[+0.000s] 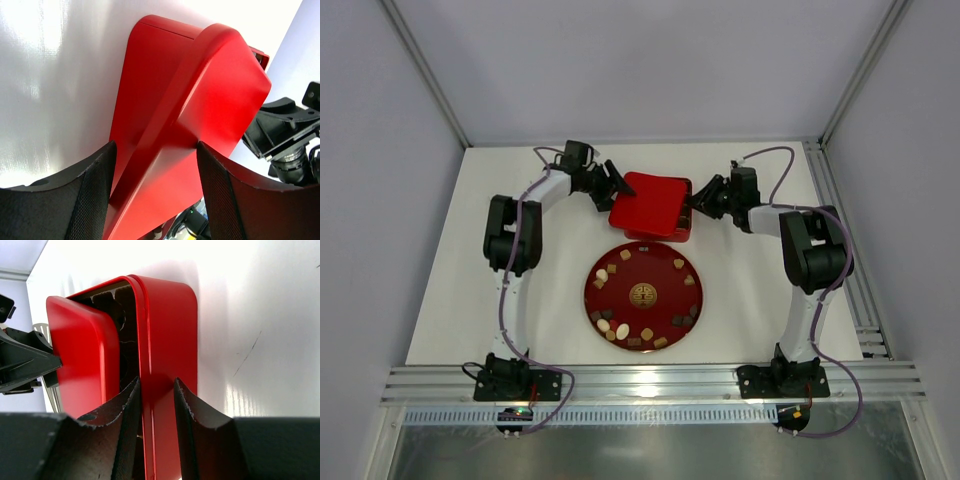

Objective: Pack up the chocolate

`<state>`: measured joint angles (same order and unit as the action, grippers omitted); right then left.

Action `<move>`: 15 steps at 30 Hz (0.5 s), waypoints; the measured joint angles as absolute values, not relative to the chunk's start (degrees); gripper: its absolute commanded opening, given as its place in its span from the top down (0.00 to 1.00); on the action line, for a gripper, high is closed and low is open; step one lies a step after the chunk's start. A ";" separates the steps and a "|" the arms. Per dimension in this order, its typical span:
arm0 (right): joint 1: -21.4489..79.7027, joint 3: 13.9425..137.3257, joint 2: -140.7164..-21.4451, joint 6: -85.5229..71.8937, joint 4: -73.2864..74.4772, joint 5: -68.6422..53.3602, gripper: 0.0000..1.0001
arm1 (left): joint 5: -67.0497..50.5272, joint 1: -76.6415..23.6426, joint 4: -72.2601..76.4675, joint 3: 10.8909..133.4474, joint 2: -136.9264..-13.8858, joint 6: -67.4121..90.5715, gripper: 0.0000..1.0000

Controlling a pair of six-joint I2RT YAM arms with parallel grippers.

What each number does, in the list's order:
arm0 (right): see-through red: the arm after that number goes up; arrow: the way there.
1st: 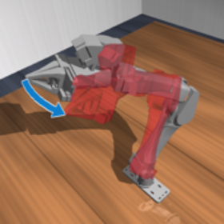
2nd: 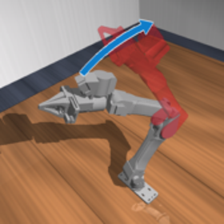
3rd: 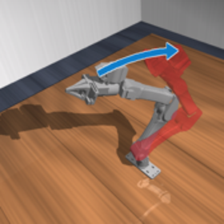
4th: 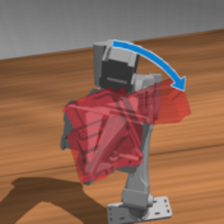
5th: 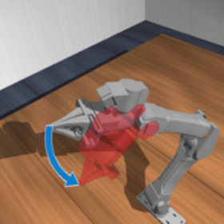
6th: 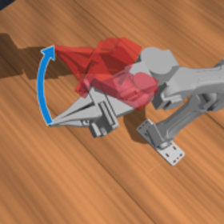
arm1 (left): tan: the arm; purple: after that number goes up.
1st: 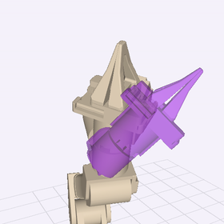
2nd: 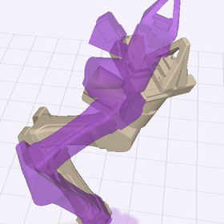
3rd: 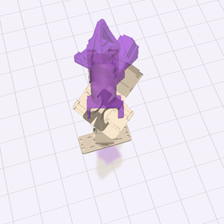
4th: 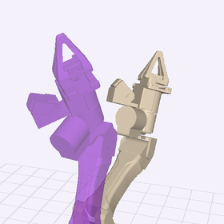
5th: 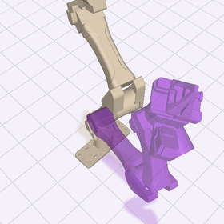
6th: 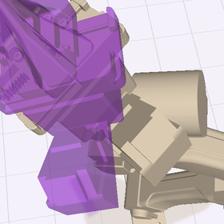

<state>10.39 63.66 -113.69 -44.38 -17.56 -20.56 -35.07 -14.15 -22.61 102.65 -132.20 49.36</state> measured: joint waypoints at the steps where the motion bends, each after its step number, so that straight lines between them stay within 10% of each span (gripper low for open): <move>1: 10.57 63.53 -113.58 -44.42 -17.54 -20.36 0.66 | -34.65 -14.26 -22.57 102.52 -132.05 49.60 0.36; 15: 12.62 60.82 -112.05 -46.28 -18.94 -18.68 0.66 | -28.93 -15.09 -21.58 100.77 -130.13 52.82 0.36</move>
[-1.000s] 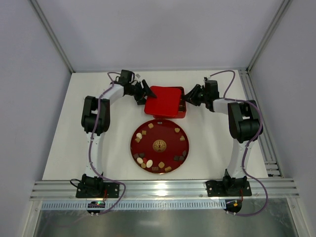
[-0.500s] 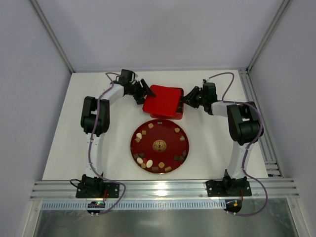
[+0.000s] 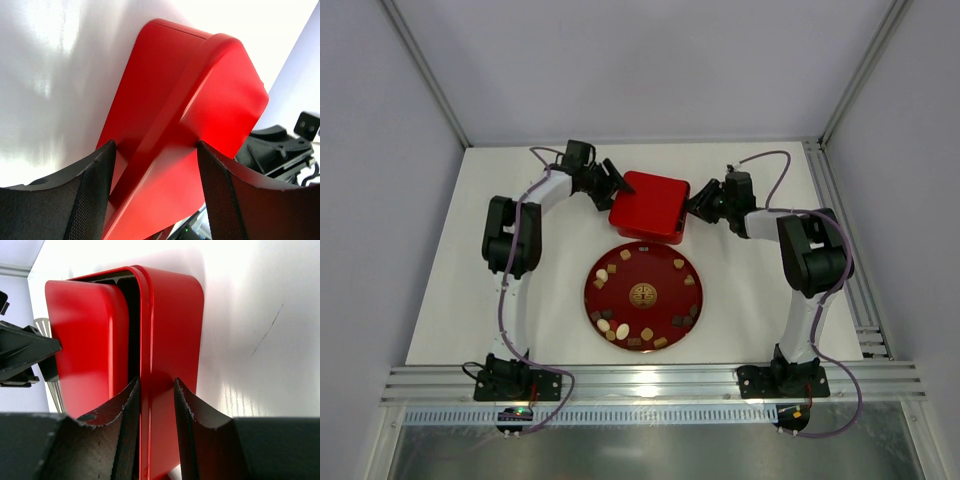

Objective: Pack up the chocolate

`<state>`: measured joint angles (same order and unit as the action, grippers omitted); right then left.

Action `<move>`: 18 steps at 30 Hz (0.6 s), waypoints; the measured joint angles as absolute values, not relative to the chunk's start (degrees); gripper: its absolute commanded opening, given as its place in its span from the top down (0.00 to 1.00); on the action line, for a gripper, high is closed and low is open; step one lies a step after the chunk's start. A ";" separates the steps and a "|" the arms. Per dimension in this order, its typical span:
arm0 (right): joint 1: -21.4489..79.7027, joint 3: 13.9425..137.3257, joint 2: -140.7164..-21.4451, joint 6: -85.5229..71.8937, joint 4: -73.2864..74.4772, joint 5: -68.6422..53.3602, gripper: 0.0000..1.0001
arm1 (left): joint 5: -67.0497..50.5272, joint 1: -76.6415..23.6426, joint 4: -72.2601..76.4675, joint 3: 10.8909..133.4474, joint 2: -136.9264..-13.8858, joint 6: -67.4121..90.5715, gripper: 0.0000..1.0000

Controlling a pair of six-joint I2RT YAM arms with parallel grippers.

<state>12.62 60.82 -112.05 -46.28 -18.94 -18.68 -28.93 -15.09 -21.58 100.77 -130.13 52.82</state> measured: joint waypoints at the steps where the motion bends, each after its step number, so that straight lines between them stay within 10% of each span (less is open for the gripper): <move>1: 12.78 60.53 -111.90 -46.50 -19.18 -18.61 0.66 | -28.51 -15.11 -21.58 100.77 -130.06 53.04 0.36; 18: 13.28 56.34 -108.42 -50.19 -21.96 -18.31 0.62 | -24.56 -15.59 -20.80 100.77 -129.56 54.85 0.36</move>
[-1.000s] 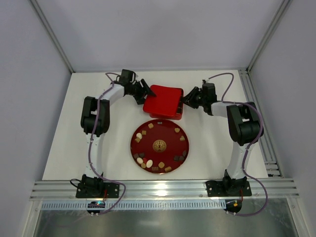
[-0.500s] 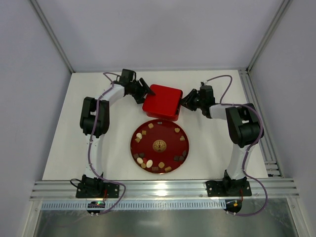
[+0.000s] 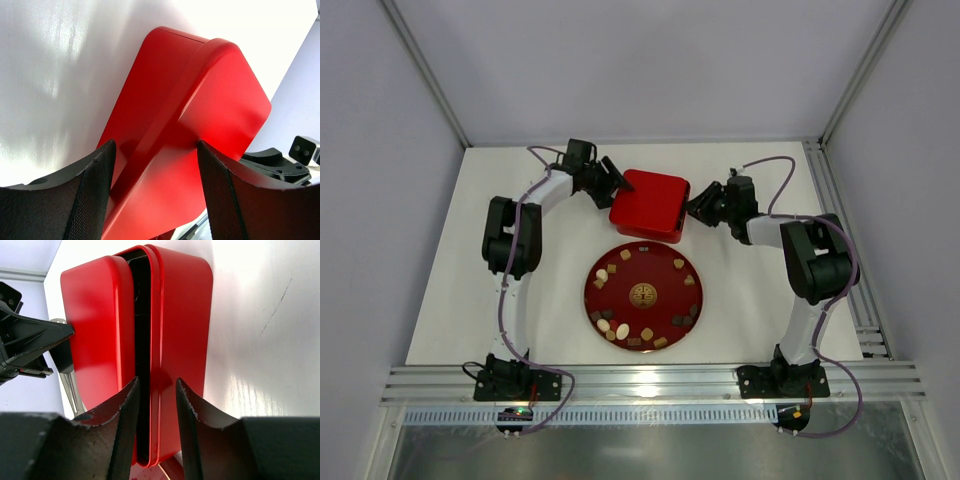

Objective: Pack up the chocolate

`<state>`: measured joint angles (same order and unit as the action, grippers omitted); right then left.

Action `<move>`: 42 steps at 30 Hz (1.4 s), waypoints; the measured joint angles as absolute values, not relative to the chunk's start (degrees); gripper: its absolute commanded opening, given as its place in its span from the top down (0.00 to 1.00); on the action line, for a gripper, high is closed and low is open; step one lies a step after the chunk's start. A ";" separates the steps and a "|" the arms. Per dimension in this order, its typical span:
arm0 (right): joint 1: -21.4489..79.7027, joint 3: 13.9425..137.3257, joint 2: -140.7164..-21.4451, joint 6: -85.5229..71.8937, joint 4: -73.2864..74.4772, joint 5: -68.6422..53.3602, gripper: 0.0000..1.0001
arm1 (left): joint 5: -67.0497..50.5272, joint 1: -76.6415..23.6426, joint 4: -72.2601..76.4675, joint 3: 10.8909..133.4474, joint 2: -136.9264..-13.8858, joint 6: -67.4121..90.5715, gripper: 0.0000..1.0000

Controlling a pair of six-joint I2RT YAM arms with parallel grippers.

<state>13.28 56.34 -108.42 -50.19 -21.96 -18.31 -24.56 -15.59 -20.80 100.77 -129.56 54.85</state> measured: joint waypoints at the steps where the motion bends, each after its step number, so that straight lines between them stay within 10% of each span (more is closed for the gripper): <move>1: 13.28 56.12 -108.33 -50.54 -22.24 -18.31 0.62 | -24.49 -15.59 -20.75 100.77 -129.56 54.94 0.36; 42: 9.47 54.48 -111.35 -60.31 -30.83 -16.97 0.78 | -23.35 -15.86 -20.88 101.23 -129.56 55.18 0.35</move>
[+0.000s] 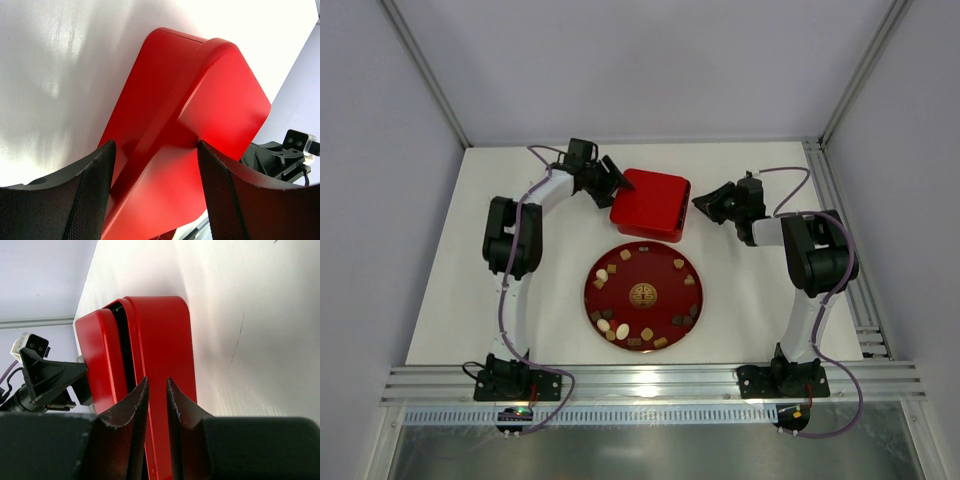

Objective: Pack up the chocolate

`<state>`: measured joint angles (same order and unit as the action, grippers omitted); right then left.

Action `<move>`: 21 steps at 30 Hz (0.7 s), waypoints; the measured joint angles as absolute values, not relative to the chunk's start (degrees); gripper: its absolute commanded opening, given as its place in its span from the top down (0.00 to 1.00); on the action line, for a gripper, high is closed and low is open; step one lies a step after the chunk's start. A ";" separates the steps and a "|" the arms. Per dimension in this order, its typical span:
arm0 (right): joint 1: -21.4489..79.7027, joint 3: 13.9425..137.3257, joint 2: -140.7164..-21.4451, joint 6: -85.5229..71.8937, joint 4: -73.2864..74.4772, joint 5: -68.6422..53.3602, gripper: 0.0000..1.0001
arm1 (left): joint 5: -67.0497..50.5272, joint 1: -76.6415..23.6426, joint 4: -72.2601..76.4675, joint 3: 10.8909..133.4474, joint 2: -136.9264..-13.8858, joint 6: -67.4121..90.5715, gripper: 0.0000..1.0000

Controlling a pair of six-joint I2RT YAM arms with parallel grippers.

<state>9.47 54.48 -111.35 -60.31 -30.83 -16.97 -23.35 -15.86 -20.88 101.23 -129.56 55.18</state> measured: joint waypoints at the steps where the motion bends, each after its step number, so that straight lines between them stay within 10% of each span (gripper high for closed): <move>1: 9.47 54.65 -111.53 -60.31 -30.63 -16.82 0.78 | -23.20 -15.90 -20.91 101.23 -129.56 55.18 0.35; 21: 12.34 56.84 -113.43 -58.39 -26.04 -14.55 0.80 | -19.03 -16.86 -22.74 103.31 -129.58 56.51 0.35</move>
<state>12.34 56.84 -113.43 -58.39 -26.04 -14.55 -19.03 -16.86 -22.74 103.31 -129.58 56.51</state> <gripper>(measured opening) 0.198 0.651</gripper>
